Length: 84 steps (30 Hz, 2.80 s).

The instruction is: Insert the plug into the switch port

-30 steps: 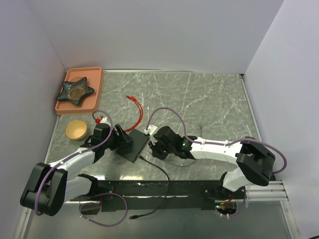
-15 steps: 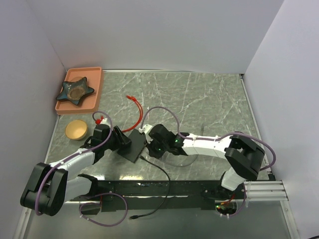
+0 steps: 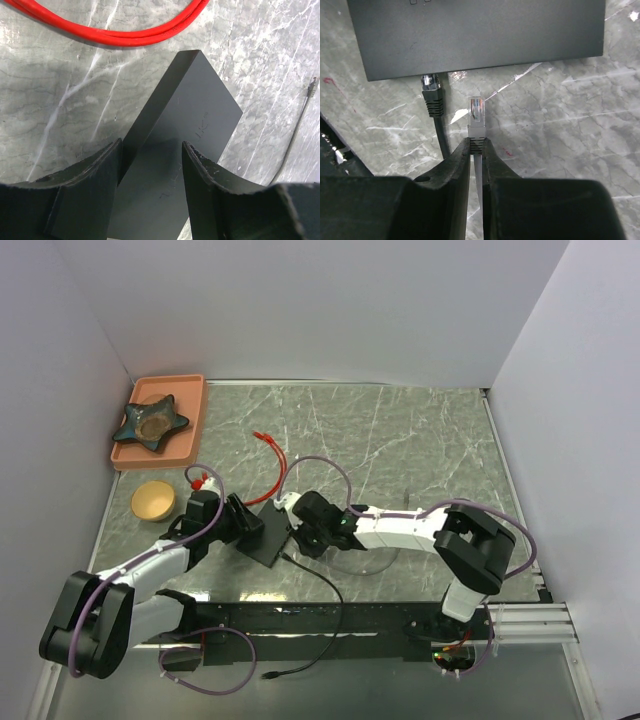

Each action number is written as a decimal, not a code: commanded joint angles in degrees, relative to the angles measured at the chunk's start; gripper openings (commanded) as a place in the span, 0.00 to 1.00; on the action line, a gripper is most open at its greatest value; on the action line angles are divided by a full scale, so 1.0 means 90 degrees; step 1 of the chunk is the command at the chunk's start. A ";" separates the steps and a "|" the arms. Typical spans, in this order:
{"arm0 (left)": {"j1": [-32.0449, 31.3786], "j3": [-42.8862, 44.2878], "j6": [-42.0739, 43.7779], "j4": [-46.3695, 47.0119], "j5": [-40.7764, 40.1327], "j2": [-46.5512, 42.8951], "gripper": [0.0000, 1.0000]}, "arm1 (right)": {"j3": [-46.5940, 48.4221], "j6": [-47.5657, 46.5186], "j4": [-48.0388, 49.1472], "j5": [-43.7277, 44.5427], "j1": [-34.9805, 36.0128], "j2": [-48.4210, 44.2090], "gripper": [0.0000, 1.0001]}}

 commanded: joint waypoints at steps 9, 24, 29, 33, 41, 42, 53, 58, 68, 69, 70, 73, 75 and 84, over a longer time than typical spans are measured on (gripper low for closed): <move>-0.0007 -0.0055 -0.0082 -0.0041 0.0198 -0.0308 0.56 | 0.0495 0.0132 -0.0076 0.0267 0.0153 0.0216 0.00; -0.0007 -0.0025 -0.0053 -0.0070 0.0256 -0.0347 0.56 | 0.0778 0.0103 -0.0222 0.0452 0.0192 0.0568 0.00; -0.0007 -0.0006 -0.0033 -0.0090 0.0247 -0.0347 0.57 | 0.0749 0.0122 -0.0135 0.0472 0.0212 0.0519 0.00; -0.0007 -0.0015 -0.0014 -0.0100 0.0257 -0.0347 0.57 | 0.0758 0.0142 -0.0076 0.0365 0.0212 0.0461 0.00; -0.0007 -0.0006 -0.0014 -0.0100 0.0257 -0.0347 0.57 | 0.0915 0.0113 -0.0056 0.0247 0.0241 0.0509 0.00; -0.0007 -0.0015 -0.0014 -0.0100 0.0257 -0.0337 0.57 | 0.0895 0.0132 -0.0037 0.0247 0.0241 0.0480 0.00; -0.0007 -0.0006 0.0035 -0.0109 0.0305 -0.0337 0.57 | 0.0896 0.0093 0.0158 0.0179 0.0261 0.0578 0.00; -0.0007 -0.0025 0.0035 -0.0002 0.0374 -0.0298 0.58 | 0.0876 -0.0063 0.0246 0.0296 0.0309 0.0617 0.00; -0.0007 -0.0045 0.0045 -0.0002 0.0471 -0.0415 0.63 | 0.1061 -0.0268 0.0295 0.1155 0.0631 0.0744 0.00; -0.0007 -0.0045 0.0055 0.0008 0.0471 -0.0415 0.63 | 0.1061 -0.0268 0.0305 0.1214 0.0642 0.0744 0.00; -0.0007 -0.0064 0.0055 0.0027 0.0500 -0.0406 0.63 | 0.1071 -0.0278 0.0324 0.1282 0.0680 0.0724 0.00; -0.0007 -0.0084 0.0084 0.0056 0.0530 -0.0386 0.63 | 0.1042 -0.0297 0.0383 0.1390 0.0719 0.0666 0.00; -0.0007 -0.0084 0.0094 0.0076 0.0549 -0.0376 0.64 | 0.1032 -0.0307 0.0441 0.1497 0.0739 0.0627 0.00; -0.0007 -0.0123 0.0133 0.0184 0.0686 -0.0269 0.64 | 0.0964 -0.0210 0.0822 0.1439 0.0730 0.0685 0.00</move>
